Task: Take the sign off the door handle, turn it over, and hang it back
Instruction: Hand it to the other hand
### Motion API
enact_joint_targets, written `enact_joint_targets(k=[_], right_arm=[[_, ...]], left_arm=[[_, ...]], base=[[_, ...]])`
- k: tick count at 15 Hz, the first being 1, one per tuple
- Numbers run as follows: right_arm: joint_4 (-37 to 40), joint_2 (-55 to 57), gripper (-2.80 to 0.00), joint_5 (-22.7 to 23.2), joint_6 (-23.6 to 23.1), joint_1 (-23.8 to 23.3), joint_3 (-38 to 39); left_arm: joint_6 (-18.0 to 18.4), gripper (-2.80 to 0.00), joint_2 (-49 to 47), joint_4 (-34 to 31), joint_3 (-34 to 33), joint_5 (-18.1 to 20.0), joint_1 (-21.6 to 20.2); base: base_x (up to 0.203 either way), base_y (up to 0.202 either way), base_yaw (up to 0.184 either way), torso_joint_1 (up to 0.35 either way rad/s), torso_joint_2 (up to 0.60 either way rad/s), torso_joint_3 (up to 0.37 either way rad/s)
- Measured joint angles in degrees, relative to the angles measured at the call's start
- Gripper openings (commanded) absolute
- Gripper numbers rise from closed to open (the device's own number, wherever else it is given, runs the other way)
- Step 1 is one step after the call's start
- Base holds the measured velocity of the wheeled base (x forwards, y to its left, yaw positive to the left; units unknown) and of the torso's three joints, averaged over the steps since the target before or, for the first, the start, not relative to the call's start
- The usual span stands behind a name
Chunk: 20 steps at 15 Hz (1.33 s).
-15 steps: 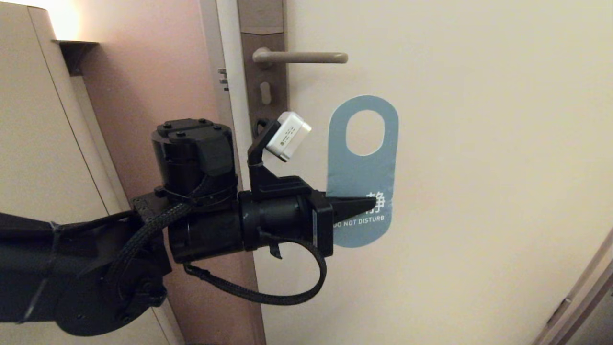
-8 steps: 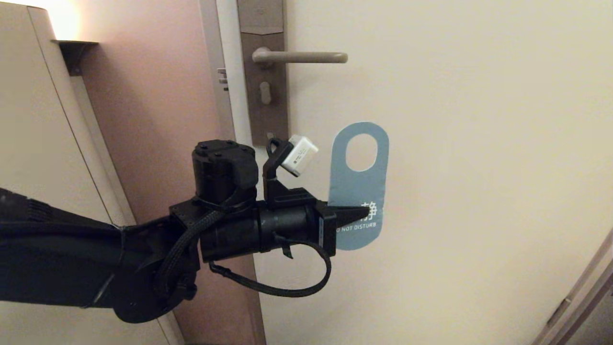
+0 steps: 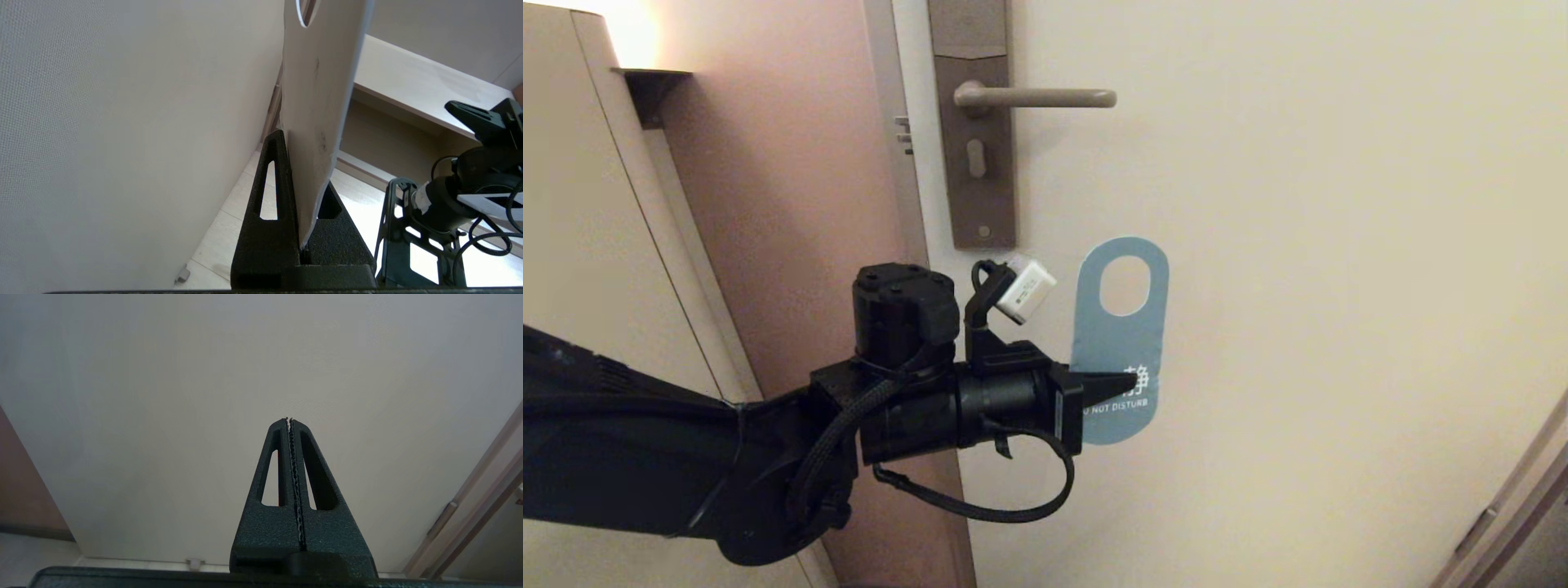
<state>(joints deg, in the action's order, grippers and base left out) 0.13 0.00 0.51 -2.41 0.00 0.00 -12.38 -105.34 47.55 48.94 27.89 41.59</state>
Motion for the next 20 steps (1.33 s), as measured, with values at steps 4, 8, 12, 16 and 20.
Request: enact_joint_targets(k=[4,8,12,16,20], right_arm=[[0.17,0.0,-2.8,0.02,-1.5,0.0,0.0],[0.49,0.0,-2.8,-0.02,-1.49,0.0,-0.07],[1.62,0.0,-2.8,-0.1,-1.5,0.0,-0.64],[1.6,1.14,-2.8,-0.1,-1.34,0.0,-3.66],[1.55,4.23,-2.8,-0.1,-1.31,0.0,-6.68]], left_arm=[[0.0,-2.8,0.22,0.62,-1.42,-0.03,0.07],[-0.07,-2.8,0.0,0.63,-1.88,-0.01,0.35],[-0.11,-2.8,-0.13,0.6,-2.11,0.07,0.33],[-0.08,-2.8,-0.71,0.63,-2.11,0.09,0.84],[-0.11,-2.8,-2.5,1.21,-1.89,0.05,1.63]], base=[[0.0,0.0,0.0,0.0,0.0,0.0],[0.0,0.0,0.0,0.0,0.0,0.0],[0.0,0.0,0.0,0.0,0.0,0.0],[0.0,0.0,0.0,0.0,0.0,0.0],[0.0,0.0,0.0,0.0,0.0,0.0]])
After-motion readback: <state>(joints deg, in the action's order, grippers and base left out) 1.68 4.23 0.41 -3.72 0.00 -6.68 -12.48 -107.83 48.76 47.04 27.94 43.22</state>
